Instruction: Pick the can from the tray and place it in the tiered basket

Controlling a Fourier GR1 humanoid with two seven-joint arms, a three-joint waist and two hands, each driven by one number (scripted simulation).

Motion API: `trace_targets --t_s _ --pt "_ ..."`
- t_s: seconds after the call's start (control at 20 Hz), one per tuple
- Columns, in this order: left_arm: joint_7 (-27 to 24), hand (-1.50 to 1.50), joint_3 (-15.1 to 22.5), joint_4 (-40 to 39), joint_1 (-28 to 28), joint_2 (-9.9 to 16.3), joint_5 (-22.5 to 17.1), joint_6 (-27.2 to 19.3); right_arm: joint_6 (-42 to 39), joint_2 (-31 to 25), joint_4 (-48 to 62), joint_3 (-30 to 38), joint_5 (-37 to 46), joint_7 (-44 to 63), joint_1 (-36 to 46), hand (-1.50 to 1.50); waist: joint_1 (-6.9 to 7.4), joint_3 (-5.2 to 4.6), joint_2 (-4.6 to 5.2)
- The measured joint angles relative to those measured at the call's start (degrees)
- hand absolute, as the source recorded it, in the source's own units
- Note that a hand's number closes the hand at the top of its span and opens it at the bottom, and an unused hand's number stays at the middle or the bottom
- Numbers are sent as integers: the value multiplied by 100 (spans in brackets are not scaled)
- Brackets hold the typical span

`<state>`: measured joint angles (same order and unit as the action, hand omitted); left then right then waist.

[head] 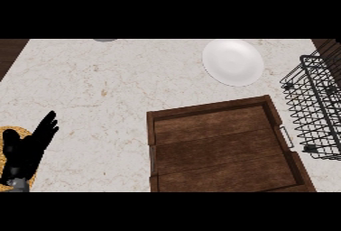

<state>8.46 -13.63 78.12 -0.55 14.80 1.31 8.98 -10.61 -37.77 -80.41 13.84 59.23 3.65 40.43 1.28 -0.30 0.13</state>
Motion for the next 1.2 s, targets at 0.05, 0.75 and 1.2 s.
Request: trace_targets --t_s 0.05,0.75,1.2 --pt "47 0 -3 46 -19 -1 -25 20 45 -90 247 -39 55 -139 126 150 4 5 2" --pt "101 0 -22 143 -80 -26 8 19 -330 -621 2309 -371 597 -803 846 -150 -28 27 5" --pt "28 0 -89 32 -34 23 -1 65 -826 -635 3302 -35 614 -106 995 -150 -52 31 5"
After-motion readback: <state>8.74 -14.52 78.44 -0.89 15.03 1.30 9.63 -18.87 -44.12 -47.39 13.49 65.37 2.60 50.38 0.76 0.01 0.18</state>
